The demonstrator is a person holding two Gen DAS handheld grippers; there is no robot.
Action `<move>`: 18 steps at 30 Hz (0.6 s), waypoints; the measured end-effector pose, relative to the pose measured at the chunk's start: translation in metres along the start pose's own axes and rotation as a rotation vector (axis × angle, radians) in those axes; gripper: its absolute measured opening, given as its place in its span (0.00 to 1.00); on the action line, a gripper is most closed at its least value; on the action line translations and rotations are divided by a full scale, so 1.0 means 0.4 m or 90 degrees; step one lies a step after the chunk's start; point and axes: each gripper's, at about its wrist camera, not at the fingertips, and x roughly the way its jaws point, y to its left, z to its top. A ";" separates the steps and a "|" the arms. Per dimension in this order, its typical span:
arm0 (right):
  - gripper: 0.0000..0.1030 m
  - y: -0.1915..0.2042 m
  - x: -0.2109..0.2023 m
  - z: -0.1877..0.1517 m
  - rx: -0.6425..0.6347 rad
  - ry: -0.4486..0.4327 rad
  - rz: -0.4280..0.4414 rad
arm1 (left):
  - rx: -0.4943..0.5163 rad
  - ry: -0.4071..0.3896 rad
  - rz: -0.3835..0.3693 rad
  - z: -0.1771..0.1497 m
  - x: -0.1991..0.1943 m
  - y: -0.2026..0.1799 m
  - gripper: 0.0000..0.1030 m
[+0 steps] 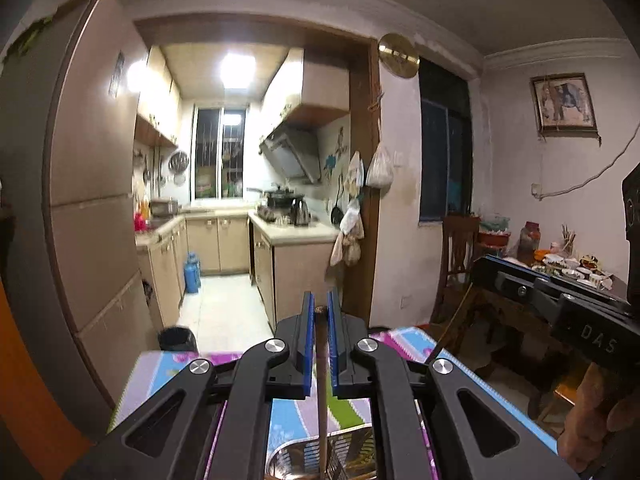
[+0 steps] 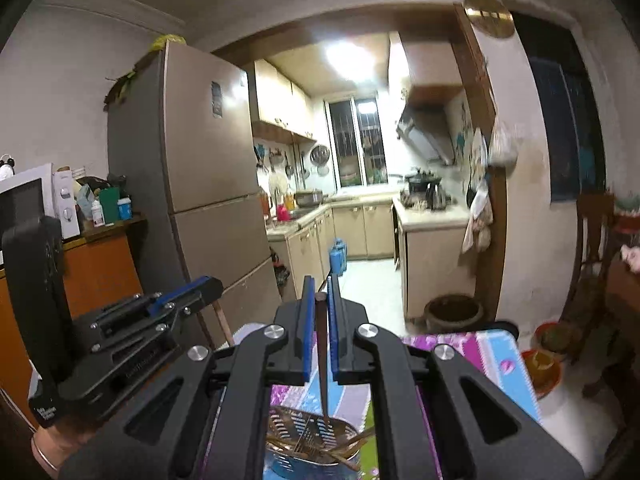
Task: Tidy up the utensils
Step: 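Lift both held chopsticks and lower them into the blue mesh holder, then open both tools to release the chopsticks into the holder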
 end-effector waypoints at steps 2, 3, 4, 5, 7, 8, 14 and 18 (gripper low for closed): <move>0.05 -0.008 0.022 -0.027 0.015 0.012 0.003 | -0.003 0.010 0.000 -0.043 0.022 0.006 0.07; 0.05 -0.015 0.034 -0.043 0.023 0.022 0.004 | -0.006 0.016 0.001 -0.059 0.031 0.010 0.07; 0.05 -0.023 0.049 -0.066 0.032 0.033 0.004 | -0.013 0.029 0.001 -0.084 0.046 0.016 0.07; 0.05 -0.027 0.056 -0.079 0.036 0.039 0.002 | -0.017 0.039 0.002 -0.105 0.057 0.019 0.07; 0.05 -0.034 0.072 -0.107 0.049 0.052 0.000 | -0.022 0.053 0.004 -0.139 0.074 0.028 0.07; 0.05 -0.035 0.080 -0.119 0.052 0.060 0.001 | -0.023 0.066 0.009 -0.166 0.086 0.030 0.07; 0.06 -0.018 0.114 -0.179 0.030 0.114 -0.012 | -0.028 0.099 0.030 -0.233 0.109 0.042 0.08; 0.24 -0.032 0.068 -0.157 0.034 0.084 -0.033 | -0.020 0.079 0.041 -0.213 0.069 0.053 0.10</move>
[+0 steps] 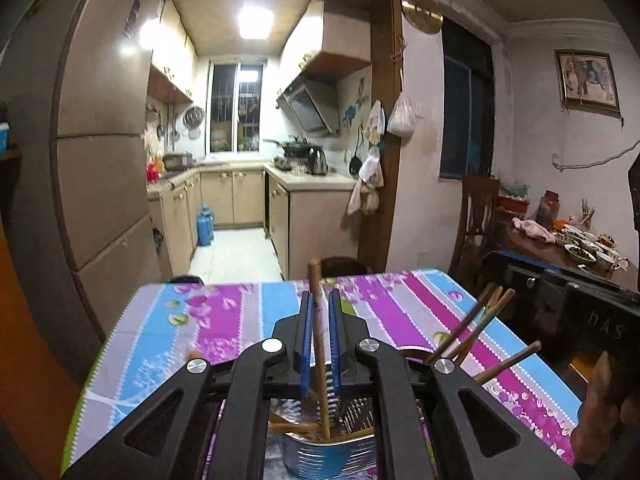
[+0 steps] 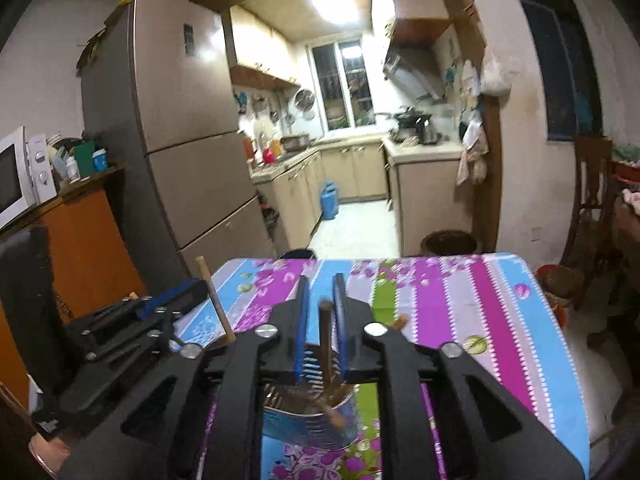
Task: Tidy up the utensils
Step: 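Open both tools to release the chopsticks into the holder, then close the left tool on a chopstick while the right tool grasps the last chopstick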
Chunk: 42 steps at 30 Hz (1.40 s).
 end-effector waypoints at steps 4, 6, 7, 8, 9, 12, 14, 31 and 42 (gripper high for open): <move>0.29 -0.016 -0.127 0.045 -0.005 -0.074 -0.005 | -0.019 -0.060 0.019 0.056 -0.104 0.029 0.24; 0.28 -0.025 -0.227 0.049 -0.024 -0.109 -0.002 | -0.028 -0.103 0.018 0.086 -0.198 0.047 0.26; 0.28 -0.030 -0.275 0.043 -0.034 -0.118 -0.002 | -0.026 -0.126 0.026 0.091 -0.266 0.057 0.27; 0.28 -0.032 -0.309 0.035 -0.043 -0.123 -0.005 | -0.019 -0.143 0.031 0.088 -0.316 0.057 0.30; 0.28 -0.030 -0.369 0.010 -0.061 -0.128 -0.015 | -0.003 -0.164 0.035 0.071 -0.387 0.059 0.34; 0.32 -0.025 -0.496 -0.090 -0.111 -0.131 -0.051 | 0.054 -0.178 0.058 -0.012 -0.541 0.045 0.44; 0.34 -0.020 -0.547 -0.169 -0.136 -0.117 -0.062 | 0.088 -0.155 0.076 -0.120 -0.637 0.034 0.44; 0.33 0.171 -0.575 -0.769 -0.196 0.111 -0.119 | 0.072 0.136 0.119 -0.794 -0.777 -0.100 0.18; 0.29 0.200 -0.549 -0.809 -0.154 0.125 -0.095 | 0.041 0.136 0.126 -0.809 -0.751 -0.088 0.18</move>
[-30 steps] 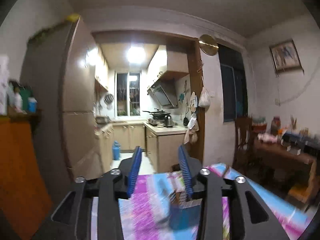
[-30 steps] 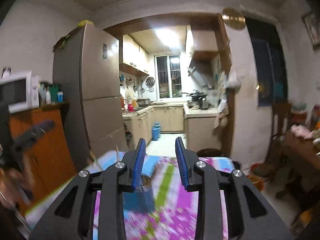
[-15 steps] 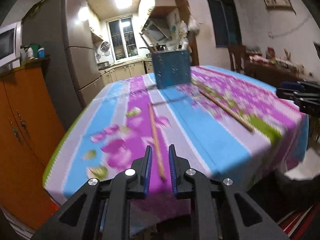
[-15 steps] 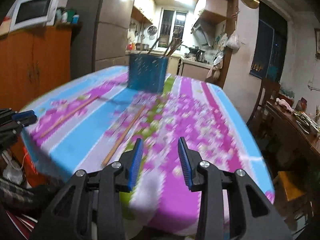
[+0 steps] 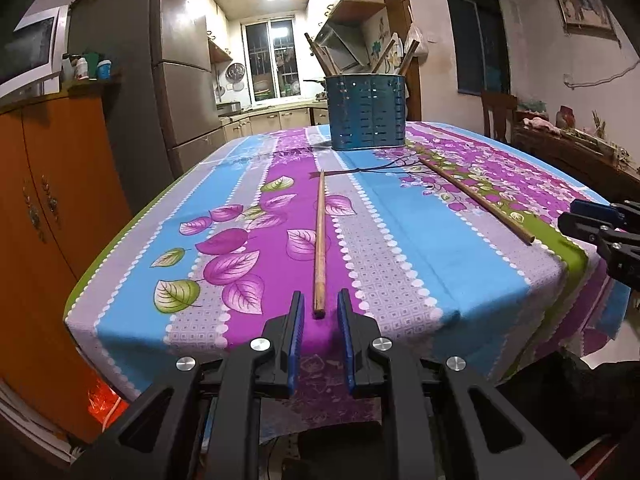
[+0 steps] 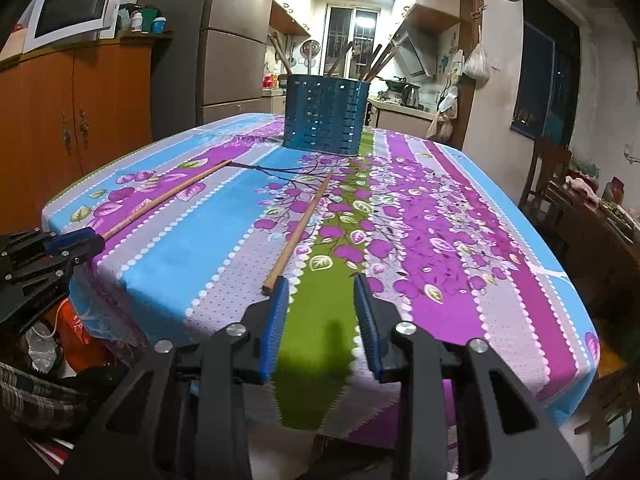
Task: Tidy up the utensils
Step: 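Close the left tool on a chopstick while the right tool grasps the last chopstick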
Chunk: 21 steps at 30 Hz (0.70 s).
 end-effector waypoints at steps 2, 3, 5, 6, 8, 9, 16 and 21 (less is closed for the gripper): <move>0.26 0.010 0.007 0.001 0.000 -0.001 0.011 | -0.002 -0.004 0.001 -0.001 0.002 -0.001 0.18; 0.25 0.017 0.010 0.001 -0.001 -0.002 0.019 | -0.002 -0.007 0.002 -0.003 0.003 -0.002 0.18; 0.25 0.034 0.016 0.003 -0.011 -0.002 0.031 | 0.002 -0.012 0.006 -0.004 0.001 -0.005 0.18; 0.25 0.042 0.019 0.003 -0.015 -0.002 0.031 | 0.004 -0.013 0.007 -0.005 -0.001 -0.006 0.18; 0.25 0.049 0.031 0.006 -0.011 -0.001 0.030 | 0.002 -0.017 0.007 -0.007 -0.002 -0.006 0.18; 0.24 0.050 0.037 0.008 -0.008 0.001 0.032 | 0.001 -0.018 0.006 -0.008 -0.003 -0.006 0.18; 0.14 0.047 0.073 0.001 0.020 0.021 0.032 | 0.000 -0.027 0.008 -0.012 -0.007 -0.007 0.18; 0.09 0.039 0.074 -0.003 0.041 0.017 0.043 | -0.005 -0.030 0.005 -0.013 -0.006 -0.007 0.18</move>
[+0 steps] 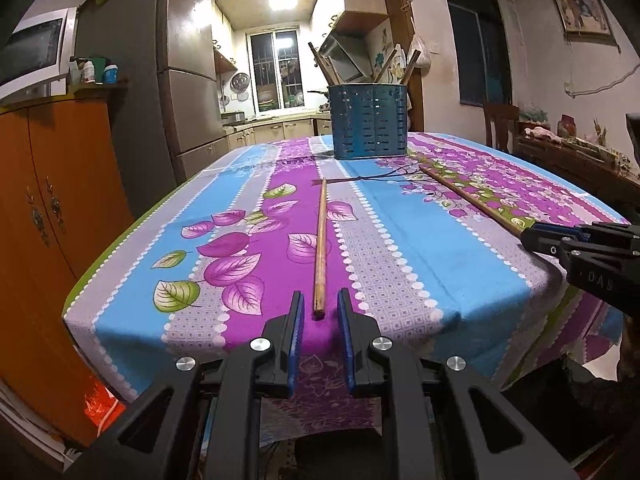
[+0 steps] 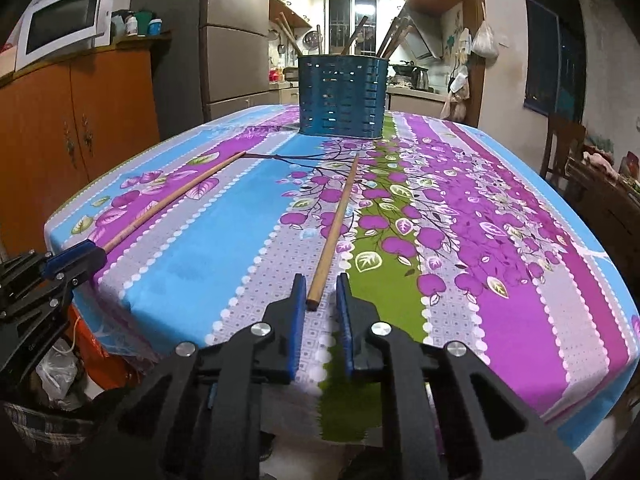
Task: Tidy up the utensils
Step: 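Close the left tool on a chopstick while the right tool grasps the last chopstick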
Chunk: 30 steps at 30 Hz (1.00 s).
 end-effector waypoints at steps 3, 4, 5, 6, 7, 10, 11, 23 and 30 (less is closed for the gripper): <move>0.08 0.002 -0.001 -0.001 -0.002 -0.001 -0.001 | 0.004 -0.001 0.000 0.003 0.003 0.002 0.18; 0.08 0.001 -0.001 0.000 -0.001 -0.001 0.000 | 0.001 -0.001 -0.003 0.004 0.004 0.005 0.18; 0.07 0.003 -0.001 -0.001 -0.001 -0.001 0.000 | 0.001 -0.002 -0.004 0.003 0.004 0.004 0.18; 0.07 0.004 -0.001 0.000 -0.002 -0.001 0.000 | 0.002 -0.004 -0.003 0.002 0.004 0.004 0.18; 0.07 0.003 -0.001 0.000 -0.001 -0.001 0.000 | 0.005 -0.006 -0.002 0.002 0.004 0.003 0.18; 0.07 0.004 -0.001 0.000 -0.001 -0.002 0.003 | -0.001 -0.009 -0.014 -0.001 0.002 0.005 0.12; 0.06 0.005 -0.001 0.000 -0.002 -0.002 0.003 | 0.001 -0.010 -0.018 -0.001 0.002 0.003 0.10; 0.05 -0.006 -0.051 0.004 -0.008 -0.041 0.000 | 0.000 -0.010 -0.025 0.002 -0.018 0.003 0.07; 0.05 -0.028 -0.118 0.042 -0.017 -0.095 -0.009 | 0.012 -0.051 -0.023 0.036 -0.066 0.019 0.07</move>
